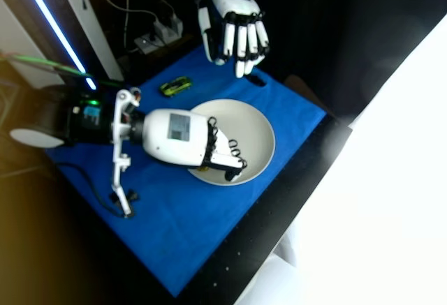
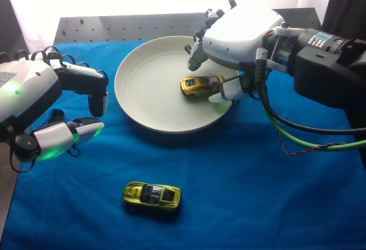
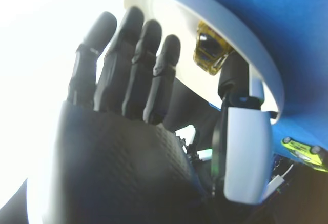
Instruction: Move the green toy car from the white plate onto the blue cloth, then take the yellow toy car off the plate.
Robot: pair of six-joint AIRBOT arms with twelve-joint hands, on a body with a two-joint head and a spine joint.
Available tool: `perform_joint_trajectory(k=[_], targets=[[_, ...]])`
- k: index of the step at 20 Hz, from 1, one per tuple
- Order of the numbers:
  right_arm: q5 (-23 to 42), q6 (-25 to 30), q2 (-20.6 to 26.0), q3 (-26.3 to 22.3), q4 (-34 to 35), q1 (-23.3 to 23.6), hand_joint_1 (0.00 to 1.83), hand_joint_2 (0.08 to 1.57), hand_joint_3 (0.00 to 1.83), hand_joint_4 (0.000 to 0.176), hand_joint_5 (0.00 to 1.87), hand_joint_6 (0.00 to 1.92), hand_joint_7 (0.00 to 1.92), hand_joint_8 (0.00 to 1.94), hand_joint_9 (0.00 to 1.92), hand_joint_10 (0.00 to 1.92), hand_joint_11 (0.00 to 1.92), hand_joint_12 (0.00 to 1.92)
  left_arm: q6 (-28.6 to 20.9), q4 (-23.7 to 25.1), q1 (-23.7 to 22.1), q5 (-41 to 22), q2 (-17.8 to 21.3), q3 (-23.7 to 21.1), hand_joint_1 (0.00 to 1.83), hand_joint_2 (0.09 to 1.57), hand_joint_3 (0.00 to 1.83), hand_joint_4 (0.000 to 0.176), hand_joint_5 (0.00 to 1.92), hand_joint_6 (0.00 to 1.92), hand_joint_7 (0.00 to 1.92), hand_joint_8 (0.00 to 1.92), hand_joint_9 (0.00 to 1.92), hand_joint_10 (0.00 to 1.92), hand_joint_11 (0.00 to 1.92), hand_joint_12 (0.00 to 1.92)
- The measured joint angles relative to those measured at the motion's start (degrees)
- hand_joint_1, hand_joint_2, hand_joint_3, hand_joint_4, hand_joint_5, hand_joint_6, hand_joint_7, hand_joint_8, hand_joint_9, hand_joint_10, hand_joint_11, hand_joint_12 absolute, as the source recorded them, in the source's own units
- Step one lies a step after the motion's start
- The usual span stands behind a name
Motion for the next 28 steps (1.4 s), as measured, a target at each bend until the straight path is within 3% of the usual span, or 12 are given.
perform_joint_trajectory(k=[3,6,10,13,14,18,19,20,21,22,27,28], targets=[[-0.17,0.0,-0.35,0.22,0.0,0.0,1.0,1.02,0.0,0.0,0.85,0.04,0.88,0.02,0.65,0.55,0.24,1.55,0.0,-0.02,0.0,-0.02,0.0,0.0,0.89,1.23,0.0,0.176,0.74,1.33,0.79,0.01,0.46,0.79,0.21,1.49],[-0.37,0.0,-0.55,0.31,0.0,0.0,0.97,1.01,0.0,0.0,0.81,0.01,0.83,0.0,0.61,0.43,0.09,1.52,-0.02,-0.02,0.0,-0.02,0.0,0.0,0.89,1.24,0.0,0.176,0.73,1.35,0.78,0.0,0.49,0.75,0.24,1.45],[-0.48,0.0,-0.74,0.35,-0.02,0.0,0.98,1.01,0.0,0.0,0.84,0.02,0.86,0.01,0.67,0.44,0.23,1.54,-0.13,0.0,0.0,-0.04,0.0,0.0,0.89,1.24,0.0,0.176,0.73,1.35,0.78,0.0,0.5,0.71,0.24,1.44],[-0.68,0.02,-1.11,0.72,0.0,0.0,1.0,1.02,0.0,0.0,0.91,0.05,0.86,0.01,0.64,0.45,0.16,1.58,-0.15,0.0,0.0,-0.04,0.0,0.0,0.89,1.24,0.0,0.176,0.73,1.35,0.78,0.0,0.47,0.77,0.22,1.48],[-0.7,0.0,-1.22,0.83,0.0,0.02,1.03,1.03,0.0,0.0,0.89,0.03,0.91,0.02,0.63,0.71,0.3,1.62,-0.17,0.0,0.0,-0.04,0.0,0.0,0.89,1.23,0.0,0.176,0.74,1.33,0.79,0.0,0.48,0.76,0.22,1.48],[-0.76,0.02,-1.25,0.96,0.0,0.0,1.07,1.05,0.0,0.0,0.94,0.04,0.92,0.01,0.56,0.81,0.23,1.67,-0.17,0.0,0.0,-0.09,0.0,0.0,0.89,1.23,0.0,0.176,0.74,1.33,0.78,0.0,0.49,0.76,0.24,1.46],[-0.74,0.02,-1.25,1.01,0.02,0.02,1.13,1.11,0.02,0.0,0.93,0.85,0.95,0.02,0.66,0.75,0.35,1.58,-0.17,0.0,0.0,-0.09,0.0,0.0,0.89,1.23,0.0,0.176,0.75,1.32,0.79,0.01,0.49,0.74,0.23,1.44],[-0.74,0.02,-1.25,1.01,0.02,0.02,1.13,1.15,0.01,0.0,0.89,1.07,1.02,0.04,0.74,0.76,0.45,1.55,-0.17,-0.02,0.0,-0.09,0.0,0.0,0.89,1.23,0.0,0.176,0.74,1.33,0.8,0.01,0.5,0.74,0.23,1.45],[-0.81,0.02,-1.25,1.01,0.02,0.02,1.19,1.15,0.0,0.0,0.96,1.06,0.9,0.9,0.79,0.75,0.54,1.49,-0.17,-0.02,0.0,-0.09,0.0,0.0,0.9,1.23,0.0,0.176,0.75,1.32,0.8,0.01,0.5,0.74,0.23,1.45],[-0.85,0.02,-1.25,1.01,0.02,0.02,1.2,1.16,0.0,0.0,0.96,1.04,0.84,1.17,0.81,0.78,0.56,1.52,-0.17,0.0,0.0,-0.09,0.0,0.0,0.9,1.22,0.0,0.176,0.75,1.31,0.81,0.01,0.51,0.74,0.23,1.45],[-0.63,0.2,-1.25,1.03,0.17,0.31,1.2,1.17,0.0,0.0,0.93,1.06,0.82,1.26,0.78,0.84,0.54,1.55,-0.22,-0.02,0.07,-0.24,-0.02,-0.17,0.9,1.23,0.0,0.176,0.75,1.32,0.8,0.01,0.5,0.75,0.22,1.46],[-0.63,0.2,-1.25,1.05,0.17,0.31,1.22,1.16,0.0,0.0,0.93,0.94,0.86,1.34,0.75,1.05,0.55,1.65,-0.2,-0.02,0.07,-0.24,-0.02,-0.17,0.9,1.23,0.0,0.176,0.75,1.32,0.79,0.0,0.49,0.72,0.22,1.41]])
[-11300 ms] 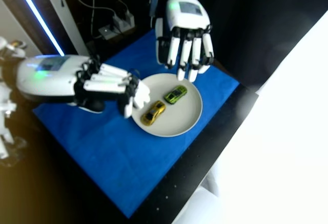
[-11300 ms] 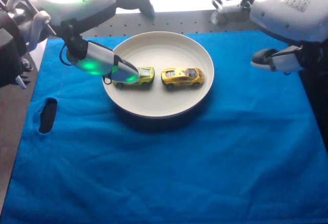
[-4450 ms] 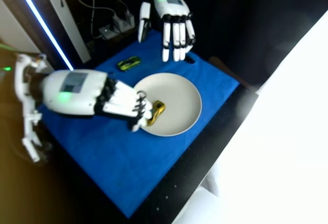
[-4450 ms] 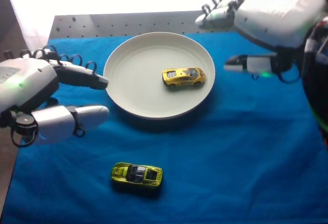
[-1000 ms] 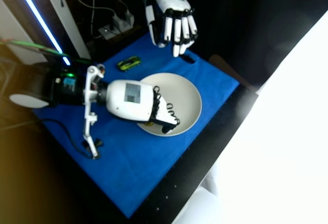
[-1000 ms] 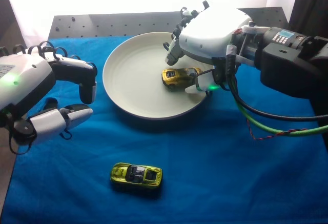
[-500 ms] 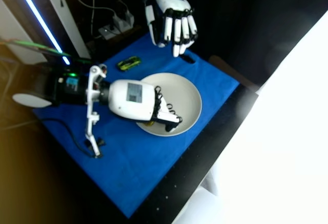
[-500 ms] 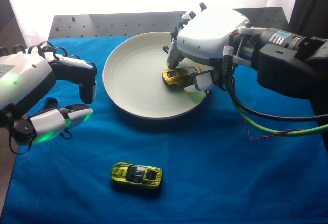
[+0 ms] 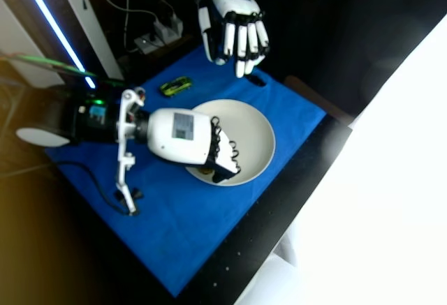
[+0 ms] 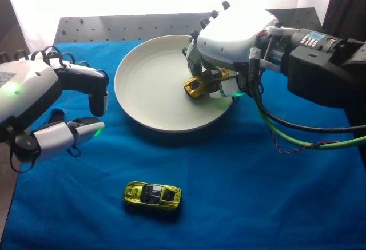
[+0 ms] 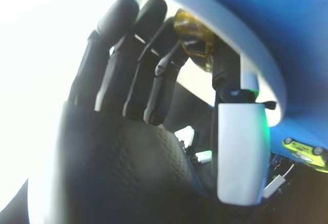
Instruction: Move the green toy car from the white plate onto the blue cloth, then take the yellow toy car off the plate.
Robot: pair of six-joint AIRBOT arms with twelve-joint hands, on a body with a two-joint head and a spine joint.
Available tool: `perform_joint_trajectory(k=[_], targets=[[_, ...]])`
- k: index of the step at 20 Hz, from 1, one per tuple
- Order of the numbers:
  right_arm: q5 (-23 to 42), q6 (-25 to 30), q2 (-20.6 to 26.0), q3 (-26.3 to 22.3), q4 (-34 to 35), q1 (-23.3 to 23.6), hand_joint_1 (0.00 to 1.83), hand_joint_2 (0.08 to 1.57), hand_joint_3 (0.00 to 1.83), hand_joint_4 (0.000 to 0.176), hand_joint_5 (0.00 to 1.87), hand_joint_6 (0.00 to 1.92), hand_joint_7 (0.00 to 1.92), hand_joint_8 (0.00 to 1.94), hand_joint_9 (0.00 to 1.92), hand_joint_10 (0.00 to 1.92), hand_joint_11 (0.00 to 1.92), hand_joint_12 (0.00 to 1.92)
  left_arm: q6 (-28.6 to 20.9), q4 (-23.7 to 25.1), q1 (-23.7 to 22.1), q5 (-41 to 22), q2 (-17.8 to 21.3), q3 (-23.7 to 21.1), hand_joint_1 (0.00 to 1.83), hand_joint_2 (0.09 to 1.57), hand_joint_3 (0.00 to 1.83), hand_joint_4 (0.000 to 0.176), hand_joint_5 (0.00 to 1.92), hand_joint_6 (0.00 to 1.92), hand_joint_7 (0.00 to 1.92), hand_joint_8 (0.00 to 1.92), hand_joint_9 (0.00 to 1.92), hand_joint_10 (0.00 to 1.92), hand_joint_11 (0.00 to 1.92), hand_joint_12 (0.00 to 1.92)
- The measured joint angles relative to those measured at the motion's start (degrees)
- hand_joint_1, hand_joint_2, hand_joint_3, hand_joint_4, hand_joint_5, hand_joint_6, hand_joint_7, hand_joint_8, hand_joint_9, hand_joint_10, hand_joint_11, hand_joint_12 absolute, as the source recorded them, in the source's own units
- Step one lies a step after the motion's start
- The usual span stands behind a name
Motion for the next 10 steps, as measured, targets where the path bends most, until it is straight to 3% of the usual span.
perform_joint_trajectory(k=[3,5,6,7,9,10], targets=[[-0.02,-0.02,0.0,0.13,0.0,0.0,1.23,1.16,0.0,0.0,0.94,0.92,0.89,1.31,0.79,1.09,0.62,1.67,-0.04,0.0,0.0,-0.04,0.0,0.0,0.9,1.23,0.0,0.176,0.75,1.32,0.79,0.0,0.49,0.69,0.2,1.42],[-0.02,0.0,-0.09,0.37,0.02,0.0,1.25,1.17,0.0,0.0,0.92,0.85,0.87,1.42,0.8,1.44,0.72,1.88,-0.2,0.0,0.0,-0.07,0.0,0.0,0.91,1.22,0.0,0.176,0.76,1.3,0.79,0.0,0.5,0.67,0.21,1.42],[0.0,0.0,-0.09,0.37,0.02,0.0,1.23,1.2,0.0,0.0,0.86,0.9,0.83,1.51,0.86,1.69,0.86,1.91,-0.35,0.0,0.24,-0.24,0.0,0.0,0.91,1.22,0.0,0.176,0.76,1.3,0.78,0.0,0.51,0.64,0.21,1.4],[0.0,-0.02,-0.07,0.35,0.02,0.0,1.18,1.15,0.0,0.0,0.92,1.03,0.94,1.66,1.04,1.87,1.1,1.92,-0.39,-0.11,0.24,-0.11,0.0,0.0,0.9,1.22,0.0,0.176,0.75,1.31,0.78,0.0,0.51,0.64,0.22,1.41],[0.26,-0.09,0.52,-0.52,0.0,0.0,1.16,1.14,0.0,0.0,0.92,1.08,1.02,1.8,1.18,1.92,1.27,1.92,-0.44,-0.52,0.79,-0.24,0.0,0.0,0.9,1.22,0.0,0.176,0.76,1.31,0.79,0.01,0.51,0.63,0.21,1.39],[0.44,-0.11,1.16,-1.36,-0.02,0.0,1.17,1.13,0.0,0.0,0.94,1.05,0.99,1.67,1.07,1.9,1.13,1.92,-0.42,-0.81,0.79,-0.28,0.0,0.0,0.89,1.23,0.0,0.176,0.73,1.34,0.79,0.01,0.51,0.63,0.2,1.39]])
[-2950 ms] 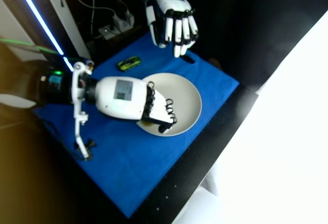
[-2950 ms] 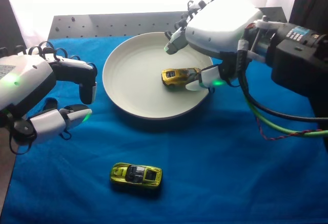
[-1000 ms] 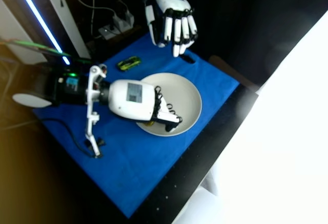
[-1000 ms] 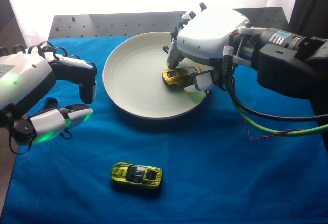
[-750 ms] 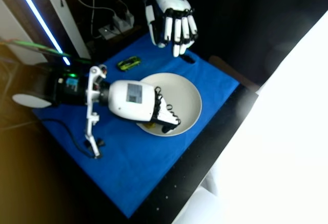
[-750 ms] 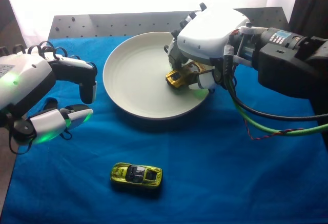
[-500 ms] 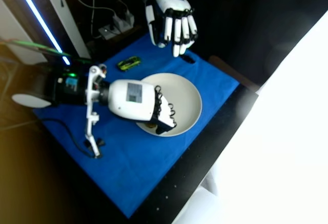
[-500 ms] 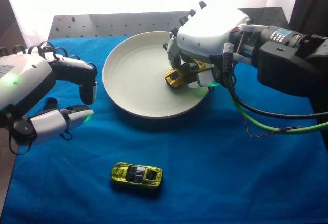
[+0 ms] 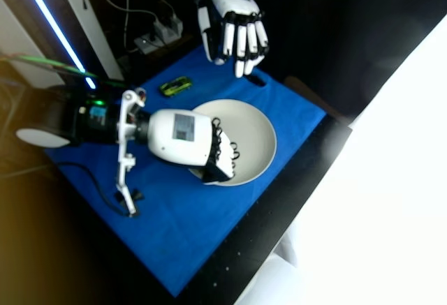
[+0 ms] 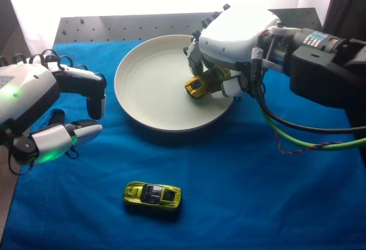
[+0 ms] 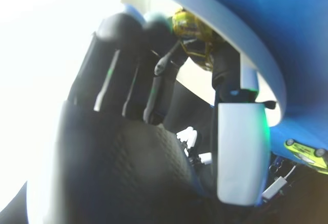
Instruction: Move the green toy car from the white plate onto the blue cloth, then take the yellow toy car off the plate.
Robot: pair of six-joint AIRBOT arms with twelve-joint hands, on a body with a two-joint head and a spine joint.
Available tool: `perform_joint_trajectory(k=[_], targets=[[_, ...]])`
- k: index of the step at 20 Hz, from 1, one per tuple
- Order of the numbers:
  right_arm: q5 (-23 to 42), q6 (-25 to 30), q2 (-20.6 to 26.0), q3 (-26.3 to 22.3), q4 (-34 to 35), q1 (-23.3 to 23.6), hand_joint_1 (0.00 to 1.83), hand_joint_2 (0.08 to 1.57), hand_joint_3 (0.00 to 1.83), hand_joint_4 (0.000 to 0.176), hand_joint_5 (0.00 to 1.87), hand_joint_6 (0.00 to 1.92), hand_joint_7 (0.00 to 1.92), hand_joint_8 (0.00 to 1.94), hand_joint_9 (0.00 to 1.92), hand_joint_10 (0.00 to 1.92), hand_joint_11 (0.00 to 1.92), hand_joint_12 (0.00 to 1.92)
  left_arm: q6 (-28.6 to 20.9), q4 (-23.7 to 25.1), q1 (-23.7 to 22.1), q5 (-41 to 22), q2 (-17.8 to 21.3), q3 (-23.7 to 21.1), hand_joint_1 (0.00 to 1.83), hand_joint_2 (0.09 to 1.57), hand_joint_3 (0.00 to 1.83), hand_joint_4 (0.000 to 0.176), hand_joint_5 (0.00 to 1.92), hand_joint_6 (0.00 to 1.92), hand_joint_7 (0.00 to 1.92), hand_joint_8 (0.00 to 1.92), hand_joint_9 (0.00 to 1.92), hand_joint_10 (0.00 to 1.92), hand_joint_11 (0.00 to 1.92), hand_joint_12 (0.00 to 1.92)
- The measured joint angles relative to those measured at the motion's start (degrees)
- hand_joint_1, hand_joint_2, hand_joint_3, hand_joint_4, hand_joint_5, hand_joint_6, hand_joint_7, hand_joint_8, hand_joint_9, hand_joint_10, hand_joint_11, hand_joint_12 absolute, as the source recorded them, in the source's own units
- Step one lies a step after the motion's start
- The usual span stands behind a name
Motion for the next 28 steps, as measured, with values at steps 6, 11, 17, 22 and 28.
perform_joint_trajectory(k=[6,11,17,22,28], targets=[[4.5,-0.09,5.99,-6.19,-1.66,0.0,1.17,1.13,0.0,0.0,0.93,1.08,1.11,1.86,1.29,1.92,1.38,1.92,-0.02,-0.35,0.28,-0.09,0.0,0.0,0.9,1.22,0.0,0.176,0.75,1.31,0.81,0.01,0.49,0.73,0.18,1.45],[9.84,-0.09,14.19,-14.58,-5.46,0.0,1.18,1.13,0.0,0.0,0.95,1.06,1.27,1.85,1.41,1.92,1.48,1.92,-0.04,-0.39,0.59,-0.46,0.0,-0.13,0.88,1.24,0.0,0.176,0.72,1.37,0.77,0.0,0.44,0.75,0.16,1.44],[14.29,-0.07,21.73,-22.73,-9.99,-3.61,1.29,1.09,0.0,0.0,0.98,0.81,1.14,1.01,1.23,1.26,1.09,1.66,-0.2,-1.05,2.62,-2.08,0.98,-1.11,0.88,1.24,0.0,0.176,0.72,1.36,0.76,0.01,0.57,0.37,0.22,1.23],[14.6,-0.07,26.73,-28.92,-11.5,-9.31,1.31,1.07,0.0,0.0,1.36,0.22,1.27,0.72,1.16,1.22,1.03,1.59,-0.17,-2.29,3.63,-3.39,1.27,-1.62,0.9,1.23,0.0,0.176,0.75,1.33,0.8,0.01,0.56,0.57,0.26,1.41],[16.72,5.44,29.03,-32.87,-14.4,-15.8,1.3,1.07,0.0,0.0,1.35,0.3,1.23,0.74,1.15,1.19,1.05,1.5,-0.24,-2.67,4.5,-4.0,1.49,-1.86,0.88,1.25,0.0,0.176,0.72,1.37,0.78,0.0,0.56,0.48,0.26,1.3]])
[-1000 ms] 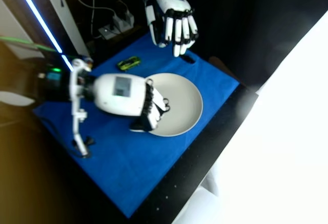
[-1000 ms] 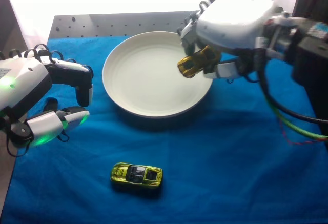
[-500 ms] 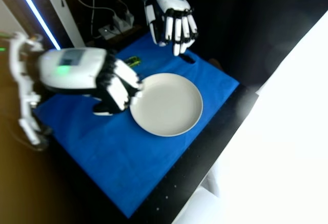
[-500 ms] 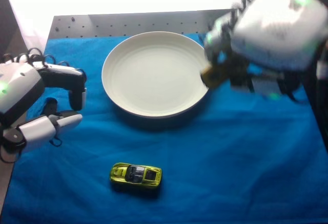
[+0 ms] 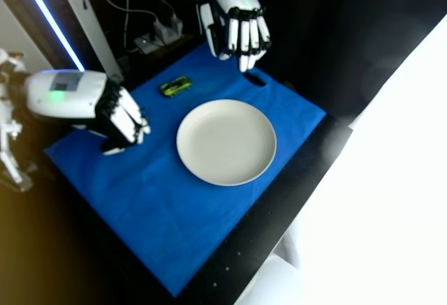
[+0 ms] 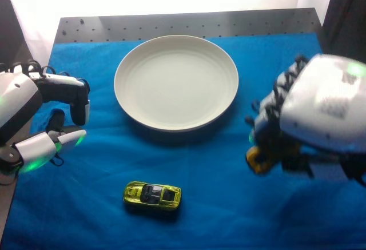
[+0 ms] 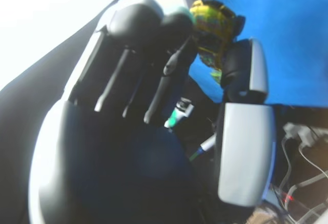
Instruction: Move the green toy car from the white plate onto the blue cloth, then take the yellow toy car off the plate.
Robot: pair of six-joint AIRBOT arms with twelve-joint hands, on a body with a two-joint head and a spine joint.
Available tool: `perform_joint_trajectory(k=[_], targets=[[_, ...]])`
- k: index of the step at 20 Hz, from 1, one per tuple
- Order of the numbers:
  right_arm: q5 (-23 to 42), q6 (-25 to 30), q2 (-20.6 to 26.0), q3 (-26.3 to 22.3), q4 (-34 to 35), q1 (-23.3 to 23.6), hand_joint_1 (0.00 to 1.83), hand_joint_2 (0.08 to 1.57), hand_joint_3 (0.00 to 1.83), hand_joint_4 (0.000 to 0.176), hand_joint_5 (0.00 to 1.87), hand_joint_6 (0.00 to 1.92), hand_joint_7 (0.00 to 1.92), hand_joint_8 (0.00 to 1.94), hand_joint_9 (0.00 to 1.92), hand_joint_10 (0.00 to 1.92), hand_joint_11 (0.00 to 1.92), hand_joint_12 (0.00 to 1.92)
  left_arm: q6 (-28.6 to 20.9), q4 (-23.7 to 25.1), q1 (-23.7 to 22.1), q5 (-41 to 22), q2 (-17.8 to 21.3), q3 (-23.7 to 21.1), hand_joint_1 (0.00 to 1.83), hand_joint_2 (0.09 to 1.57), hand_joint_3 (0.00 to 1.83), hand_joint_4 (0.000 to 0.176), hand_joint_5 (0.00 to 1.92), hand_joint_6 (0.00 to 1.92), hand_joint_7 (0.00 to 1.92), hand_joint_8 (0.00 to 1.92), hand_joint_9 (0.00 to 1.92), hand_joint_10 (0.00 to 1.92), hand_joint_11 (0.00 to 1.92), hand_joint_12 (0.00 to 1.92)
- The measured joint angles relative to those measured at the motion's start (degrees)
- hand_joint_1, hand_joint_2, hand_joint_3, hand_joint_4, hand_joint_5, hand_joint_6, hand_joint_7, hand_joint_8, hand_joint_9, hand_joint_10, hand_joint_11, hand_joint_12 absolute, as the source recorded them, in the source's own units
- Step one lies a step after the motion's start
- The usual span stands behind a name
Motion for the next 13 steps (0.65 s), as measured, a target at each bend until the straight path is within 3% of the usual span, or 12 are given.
perform_joint_trajectory(k=[1,2,3,4,5,6,7,8,9,11,13], targets=[[0.0,1.36,0.0,-0.15,-0.07,-1.38,1.31,1.08,0.0,0.0,1.36,0.14,1.15,0.98,1.15,1.2,1.08,1.43,0.0,-0.17,0.0,0.02,0.0,0.0,0.88,1.24,0.0,0.176,0.72,1.36,0.79,0.0,0.58,0.43,0.25,1.3],[-0.39,1.38,0.0,-0.37,0.04,-2.12,1.31,1.08,0.0,0.0,1.36,0.14,1.15,0.98,1.15,1.2,1.08,1.43,0.0,-0.17,0.0,-0.11,0.0,0.0,0.88,1.24,0.0,0.176,0.72,1.36,0.79,0.0,0.58,0.43,0.25,1.3],[-0.22,1.33,-0.17,-0.55,0.13,-3.04,1.31,1.02,0.0,0.0,1.35,0.14,1.23,0.84,1.12,1.19,1.03,1.43,0.0,-0.13,0.0,-0.13,0.0,0.0,0.89,1.24,0.0,0.176,0.73,1.34,0.79,0.0,0.58,0.52,0.25,1.39],[0.22,1.36,-0.39,-0.61,0.33,-3.67,1.31,1.02,0.0,0.0,1.35,0.13,1.19,0.91,1.06,1.23,0.96,1.48,0.0,-0.15,0.0,-0.2,0.0,-0.17,0.88,1.24,0.0,0.176,0.72,1.36,0.79,0.0,0.55,0.59,0.25,1.4],[0.55,1.36,-0.94,-0.61,1.01,-4.7,1.29,0.96,0.0,0.0,1.16,0.06,0.92,0.83,0.78,1.17,0.65,1.53,-0.04,-0.04,0.0,-0.15,0.0,-0.31,0.88,1.24,0.0,0.176,0.72,1.36,0.79,0.0,0.53,0.59,0.23,1.39],[0.52,1.36,-1.27,-0.61,1.46,-5.53,1.23,0.94,0.0,0.0,1.02,0.01,0.74,0.76,0.61,1.12,0.47,1.54,-0.13,0.04,0.0,-0.15,0.0,-0.35,0.88,1.24,0.0,0.176,0.72,1.36,0.79,0.0,0.52,0.59,0.22,1.39],[0.24,1.36,-1.7,-0.61,2.25,-6.32,1.13,0.92,0.0,0.0,0.84,0.0,0.53,0.53,0.42,0.88,0.25,1.5,-0.13,-0.2,0.0,-0.17,0.0,-0.35,0.88,1.24,0.0,0.176,0.72,1.37,0.78,0.0,0.52,0.58,0.21,1.4],[0.13,1.44,-1.86,-0.59,2.78,-6.32,1.13,0.92,0.0,0.0,0.84,0.0,0.53,0.53,0.42,0.88,0.25,1.5,-0.13,-0.39,0.0,-0.2,0.0,-0.35,0.88,1.24,0.0,0.176,0.72,1.37,0.78,0.0,0.52,0.58,0.21,1.4],[0.42,1.38,-2.01,-0.59,2.91,-6.43,1.05,0.9,0.0,0.0,0.65,0.0,0.48,0.29,0.34,0.66,0.07,1.5,-0.13,-0.39,0.0,-0.17,0.0,-0.35,0.88,1.24,0.0,0.176,0.72,1.36,0.78,0.0,0.51,0.59,0.21,1.42],[0.7,1.38,-2.32,-0.59,3.28,-6.45,1.03,0.84,0.0,0.0,0.59,0.0,0.44,0.44,0.28,0.95,0.07,1.59,-0.15,-0.15,0.0,-0.17,0.0,-0.35,0.89,1.23,0.0,0.176,0.74,1.33,0.79,0.01,0.53,0.6,0.21,1.43],[0.72,1.38,-2.4,-0.59,3.34,-6.45,1.06,0.81,0.0,0.0,0.64,0.03,0.46,0.65,0.31,1.06,0.11,1.61,-0.13,-0.28,0.0,-0.2,0.0,-0.35,0.89,1.23,0.0,0.176,0.74,1.33,0.81,0.01,0.54,0.61,0.23,1.43]])
